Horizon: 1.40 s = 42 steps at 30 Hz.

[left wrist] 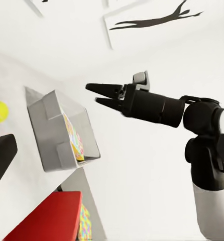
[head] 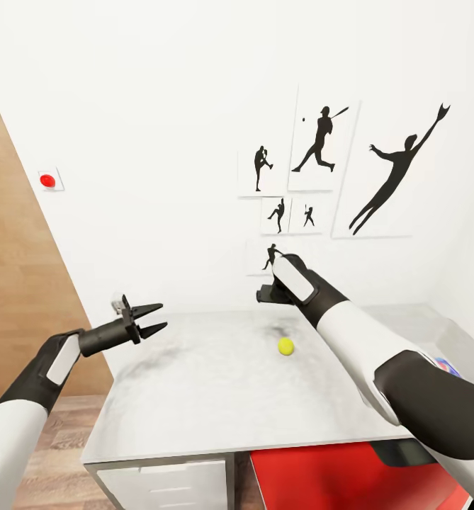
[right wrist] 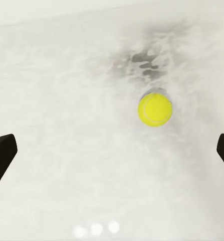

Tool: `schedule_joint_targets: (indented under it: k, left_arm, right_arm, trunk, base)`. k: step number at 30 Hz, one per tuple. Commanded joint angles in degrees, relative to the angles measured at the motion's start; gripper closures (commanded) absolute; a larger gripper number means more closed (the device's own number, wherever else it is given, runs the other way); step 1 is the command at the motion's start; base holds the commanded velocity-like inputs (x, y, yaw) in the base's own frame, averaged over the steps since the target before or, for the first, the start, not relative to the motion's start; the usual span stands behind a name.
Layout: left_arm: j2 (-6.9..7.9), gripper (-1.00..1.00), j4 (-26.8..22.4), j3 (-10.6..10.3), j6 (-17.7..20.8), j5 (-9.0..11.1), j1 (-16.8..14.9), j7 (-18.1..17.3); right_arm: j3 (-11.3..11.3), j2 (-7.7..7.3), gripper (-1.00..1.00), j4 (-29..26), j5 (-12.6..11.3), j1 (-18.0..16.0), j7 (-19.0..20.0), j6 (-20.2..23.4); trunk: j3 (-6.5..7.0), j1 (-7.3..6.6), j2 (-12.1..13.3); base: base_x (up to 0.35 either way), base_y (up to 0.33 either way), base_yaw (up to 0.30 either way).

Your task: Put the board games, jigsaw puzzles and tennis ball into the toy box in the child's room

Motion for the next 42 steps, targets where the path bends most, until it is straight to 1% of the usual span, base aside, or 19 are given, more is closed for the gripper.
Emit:
schedule_joint_targets:
  k: [1, 5, 8, 10, 13, 18, 26, 31, 33, 38, 42]
  left_arm:
    - [0.02, -1.0, -0.4, 0.0, 0.3, -0.1, 0.2, -0.2]
    - [0.12, -1.0, -1.3, -0.2, 0.4, -0.1, 0.9, -0.5]
    - [0.15, -1.0, -1.6, -0.3, 0.4, -0.1, 1.1, -1.0]
    - [0.16, -1.0, -1.7, -0.3, 0.4, -0.1, 1.2, -1.4]
    - [0.17, -1.0, -1.8, -0.4, 0.4, -0.1, 1.2, -2.0]
    - [0.17, -1.0, -1.8, -0.3, 0.5, -0.1, 1.2, -2.3]
    - [0.17, -1.0, -1.9, -0.2, 0.5, 0.0, 1.2, -2.8]
    - [0.21, -1.0, -1.9, -0.1, 0.5, 0.0, 1.2, -5.0]
    - [0.44, -1.0, -2.0, -0.1, 0.5, 0.0, 1.2, -5.8]
    - [1.93, -1.0, -2.0, -0.2, 0.5, 0.0, 1.1, -6.7]
    - [2.19, -1.0, -2.1, -0.2, 0.5, 0.1, 0.8, -6.9]
  right_arm:
    - [0.3, -0.04, -1.0, 0.3, -0.6, -0.1, -0.6, 0.0]
    - [0.3, -0.07, -1.0, 4.1, -0.6, -0.1, -0.5, -1.0]
    - [0.5, -0.06, -1.0, 9.4, -0.6, -0.1, -0.4, -4.2]
    - [0.5, -0.01, -1.0, 11.4, -0.5, -0.1, -0.4, -5.7]
    - [0.6, 0.06, -1.0, 12.9, -0.5, -0.1, -0.4, -6.9]
    - [1.1, -0.06, -1.0, 13.3, -0.4, -0.1, -0.4, -7.5]
    - [1.2, -0.1, -1.0, 12.9, -0.4, -0.1, 0.2, -7.6]
    - [1.2, 0.05, -1.0, 12.8, -0.4, -0.1, 2.0, -7.5]
    - [1.2, 0.06, -1.0, 12.8, -0.4, -0.1, 2.4, -7.5]
    - [1.2, 0.0, -1.0, 12.8, -0.4, -0.1, 2.9, -7.4]
    - [1.1, 0.01, -1.0, 12.8, -0.4, -0.1, 3.0, -7.4]
  trunk:
    - [-0.13, 0.04, -0.1]
    - [-0.13, 0.04, -0.1]
    - [-0.13, 0.04, -0.1]
    - [-0.13, 0.04, -0.1]
    - [-0.13, 0.04, -0.1]
    - [-0.13, 0.04, -0.1]
    - [-0.13, 0.04, -0.1]
    - [-0.21, 0.04, -0.1]
    - [-0.32, 0.04, -0.1]
    - [-0.72, 0.04, -0.1]
    - [-1.07, 0.04, -0.1]
  base:
    - [0.0, 0.0, 0.0]
    - [0.0, 0.0, 0.0]
    - [0.0, 0.0, 0.0]
    - [0.0, 0.0, 0.0]
    - [0.0, 0.0, 0.0]
    - [0.0, 0.0, 0.0]
    - [0.0, 0.0, 0.0]
    - [0.0, 0.0, 0.0]
    - [0.0, 0.0, 0.0]
    - [0.0, 0.0, -0.001]
    - [0.0, 0.0, -0.037]
